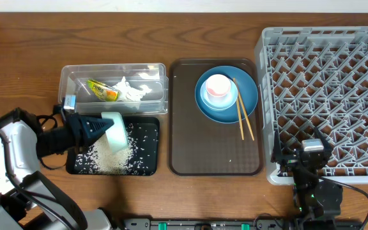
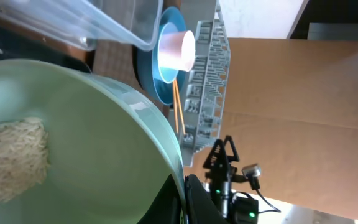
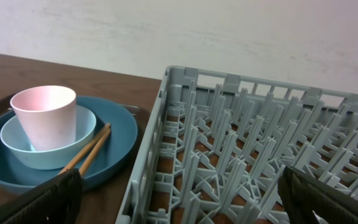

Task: Sort waste into correct bins and load items into the dishwasher rack
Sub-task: 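Tilt the green bowl with the left gripper to pour rice onto the black tray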

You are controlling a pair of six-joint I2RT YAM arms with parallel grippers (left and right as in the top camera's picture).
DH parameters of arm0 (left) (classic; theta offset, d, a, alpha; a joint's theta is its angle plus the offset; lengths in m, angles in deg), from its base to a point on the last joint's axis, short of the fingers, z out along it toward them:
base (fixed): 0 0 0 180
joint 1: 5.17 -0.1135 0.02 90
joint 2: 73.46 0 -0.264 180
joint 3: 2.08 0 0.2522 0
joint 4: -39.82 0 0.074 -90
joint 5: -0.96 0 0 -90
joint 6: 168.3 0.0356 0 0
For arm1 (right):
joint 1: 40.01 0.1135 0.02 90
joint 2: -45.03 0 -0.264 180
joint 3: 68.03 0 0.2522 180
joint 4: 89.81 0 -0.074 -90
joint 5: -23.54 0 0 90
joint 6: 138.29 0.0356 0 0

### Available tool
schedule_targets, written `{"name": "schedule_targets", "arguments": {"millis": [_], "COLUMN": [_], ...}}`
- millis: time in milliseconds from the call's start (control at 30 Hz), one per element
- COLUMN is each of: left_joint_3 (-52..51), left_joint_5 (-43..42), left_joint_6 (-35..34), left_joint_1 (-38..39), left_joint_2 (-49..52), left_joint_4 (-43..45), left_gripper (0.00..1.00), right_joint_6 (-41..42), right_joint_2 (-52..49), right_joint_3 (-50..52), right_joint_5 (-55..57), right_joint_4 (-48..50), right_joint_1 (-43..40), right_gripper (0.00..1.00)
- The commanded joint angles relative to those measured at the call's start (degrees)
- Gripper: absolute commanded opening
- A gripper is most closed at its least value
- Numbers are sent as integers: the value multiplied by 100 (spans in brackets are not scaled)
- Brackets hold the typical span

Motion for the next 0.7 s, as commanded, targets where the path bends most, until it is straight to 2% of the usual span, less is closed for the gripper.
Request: {"name": "schedule_targets", "arguments": {"millis": [0,233,300,367,400,467,567,667], "left_joint_3": [-39,-39,-39,-39,-39,-39,-39,-39], "left_joint_5": [-236,-387,-448,-568,-702,-828,-767,-966], "left_joint_6": [70,317,219,26,170,391,76,498], "left_joint_1": [-35,-28,-74,-87,-76,-96,-157,-142], "left_joint_2": [-2,-7,-2,-2,-13,-11,15,-2], "left_joint_4": [-175,-612,-389,-656,-861,-643,-422,-708], "left_gripper": [6,6,6,6,6,6,6,6], "right_joint_6": [-13,-13,-15,-13,-13,-13,-15,-15], "right_joint_2": [4,4,4,4,4,4,4,4], "right_joint_3": [7,7,7,7,7,7,7,7], "right_joint_5": [35,35,35,35,33,35,35,35], "right_joint_4": [-24,-24,-24,-24,-24,-22,-24,-22], "right_joint_1": [66,66,66,66,66,66,66,66], "right_gripper": [99,99,99,99,99,99,99,99]}}
